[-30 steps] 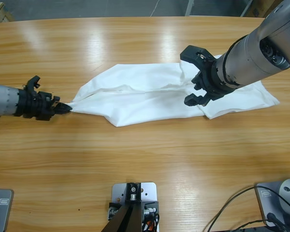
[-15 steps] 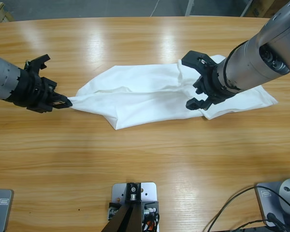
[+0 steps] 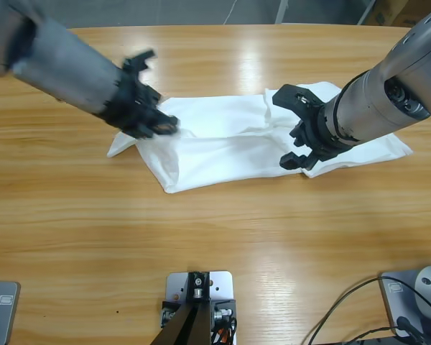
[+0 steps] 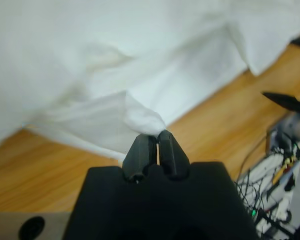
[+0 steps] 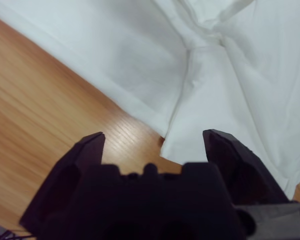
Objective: Fold clothes
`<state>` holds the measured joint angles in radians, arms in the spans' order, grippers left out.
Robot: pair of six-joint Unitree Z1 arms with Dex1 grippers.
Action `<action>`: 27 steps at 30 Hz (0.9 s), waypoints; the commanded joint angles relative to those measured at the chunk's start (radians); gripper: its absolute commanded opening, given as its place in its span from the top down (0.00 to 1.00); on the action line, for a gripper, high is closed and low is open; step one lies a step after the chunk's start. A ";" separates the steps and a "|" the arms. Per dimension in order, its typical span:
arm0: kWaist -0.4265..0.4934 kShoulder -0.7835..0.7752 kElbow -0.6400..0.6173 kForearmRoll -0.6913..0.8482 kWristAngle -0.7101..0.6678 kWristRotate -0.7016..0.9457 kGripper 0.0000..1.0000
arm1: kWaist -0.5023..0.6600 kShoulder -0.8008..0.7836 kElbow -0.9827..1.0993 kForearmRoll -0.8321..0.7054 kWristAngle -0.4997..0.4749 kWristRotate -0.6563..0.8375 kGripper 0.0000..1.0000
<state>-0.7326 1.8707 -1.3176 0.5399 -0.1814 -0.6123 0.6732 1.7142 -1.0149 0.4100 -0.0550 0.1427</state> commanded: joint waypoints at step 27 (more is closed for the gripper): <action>0.392 -0.055 0.421 -0.221 -0.016 -0.337 0.25 | 0.014 0.045 0.029 -0.036 0.035 0.021 0.20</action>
<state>-0.4047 1.6770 -0.9300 0.4490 -0.1217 -0.8794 0.6743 1.7177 -1.0143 0.3801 -0.0395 0.1500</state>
